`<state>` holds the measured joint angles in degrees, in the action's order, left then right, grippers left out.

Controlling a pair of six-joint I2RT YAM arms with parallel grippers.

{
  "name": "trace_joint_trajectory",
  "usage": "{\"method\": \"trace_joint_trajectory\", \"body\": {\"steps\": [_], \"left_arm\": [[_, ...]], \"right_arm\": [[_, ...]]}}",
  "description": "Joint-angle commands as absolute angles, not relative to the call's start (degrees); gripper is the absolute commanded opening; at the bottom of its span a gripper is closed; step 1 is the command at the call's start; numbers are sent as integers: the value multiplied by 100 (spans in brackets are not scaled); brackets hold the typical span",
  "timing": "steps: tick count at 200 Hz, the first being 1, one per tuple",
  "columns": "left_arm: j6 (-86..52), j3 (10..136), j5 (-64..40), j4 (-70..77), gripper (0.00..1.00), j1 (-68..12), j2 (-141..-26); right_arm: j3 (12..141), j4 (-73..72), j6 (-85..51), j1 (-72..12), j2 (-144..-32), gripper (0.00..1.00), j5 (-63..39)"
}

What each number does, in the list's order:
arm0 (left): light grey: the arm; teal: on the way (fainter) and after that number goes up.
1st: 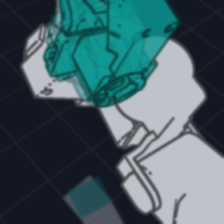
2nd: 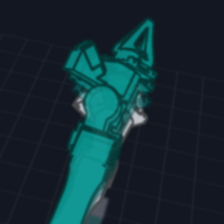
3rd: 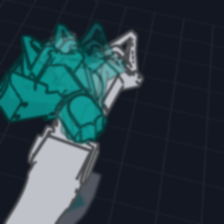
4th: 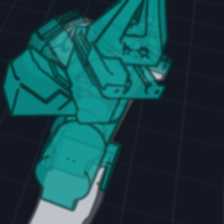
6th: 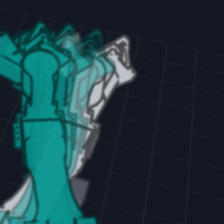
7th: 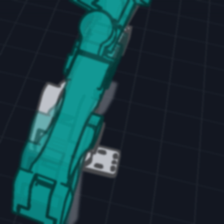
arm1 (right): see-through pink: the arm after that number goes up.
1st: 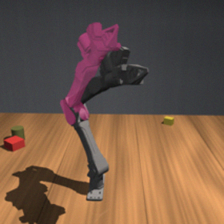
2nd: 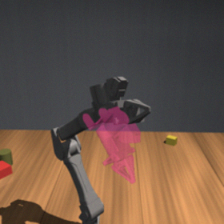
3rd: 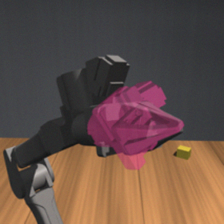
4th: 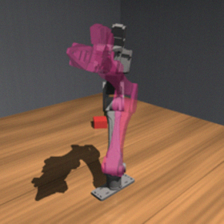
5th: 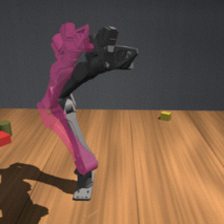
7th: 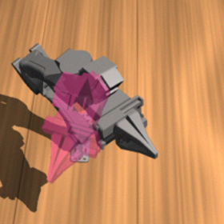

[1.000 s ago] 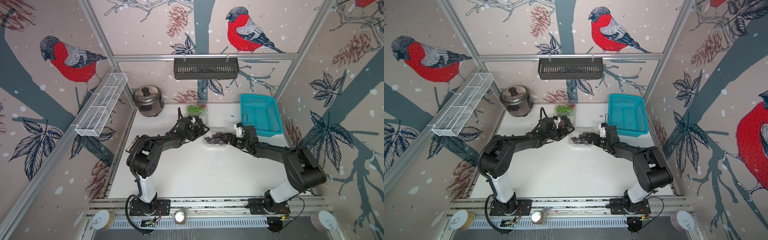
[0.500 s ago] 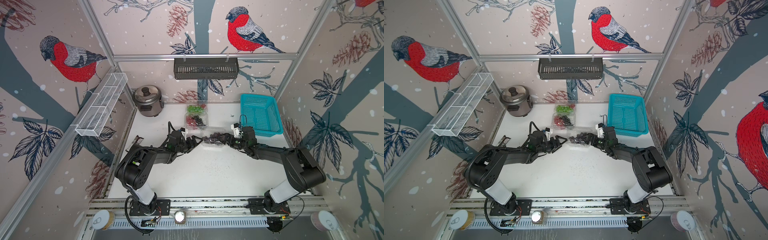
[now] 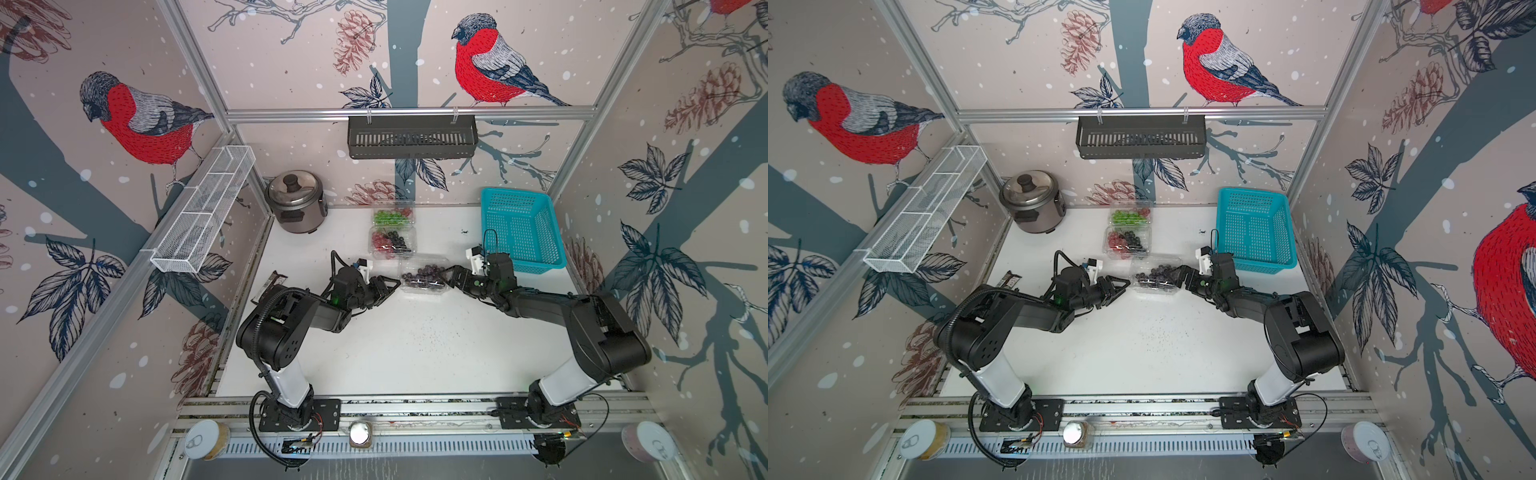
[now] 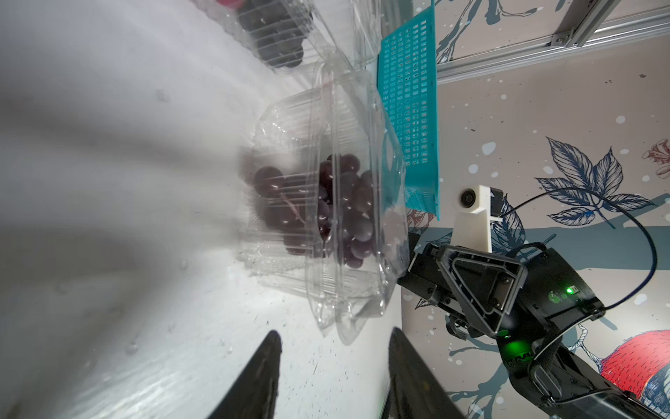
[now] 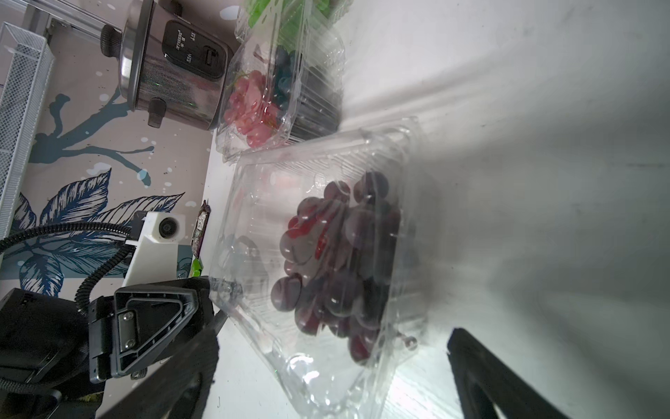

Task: Pack grapes into containers
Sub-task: Move the packing box to the center of the board, then close the packing box at the center of the board.

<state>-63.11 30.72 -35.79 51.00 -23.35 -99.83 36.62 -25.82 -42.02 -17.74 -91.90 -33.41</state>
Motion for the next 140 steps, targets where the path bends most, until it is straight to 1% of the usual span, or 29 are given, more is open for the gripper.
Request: {"method": "trace_joint_trajectory", "body": {"steps": [1,8,55,110,140], "left_arm": [[-6407,3041,-3685,5637,42,-2321,-10060],[-6399,3038,-3669,5651,40,-2320,-10064],[-6424,3130,-3648,5715,34,-2320,-10234],[-6573,3156,-3648,5985,34,-2320,-10484],[-6587,3224,-3634,6010,31,-2325,-10529]], "right_arm": [[3647,-2903,-4192,-1789,-9222,100,-3417],[3647,-2916,-4192,-1809,-9245,100,-3423],[3761,-2909,-4135,-1965,-9428,100,-3419],[3797,-2885,-4117,-1997,-9532,100,-3388],[3830,-2858,-4105,-2013,-9593,99,-3384]]}}
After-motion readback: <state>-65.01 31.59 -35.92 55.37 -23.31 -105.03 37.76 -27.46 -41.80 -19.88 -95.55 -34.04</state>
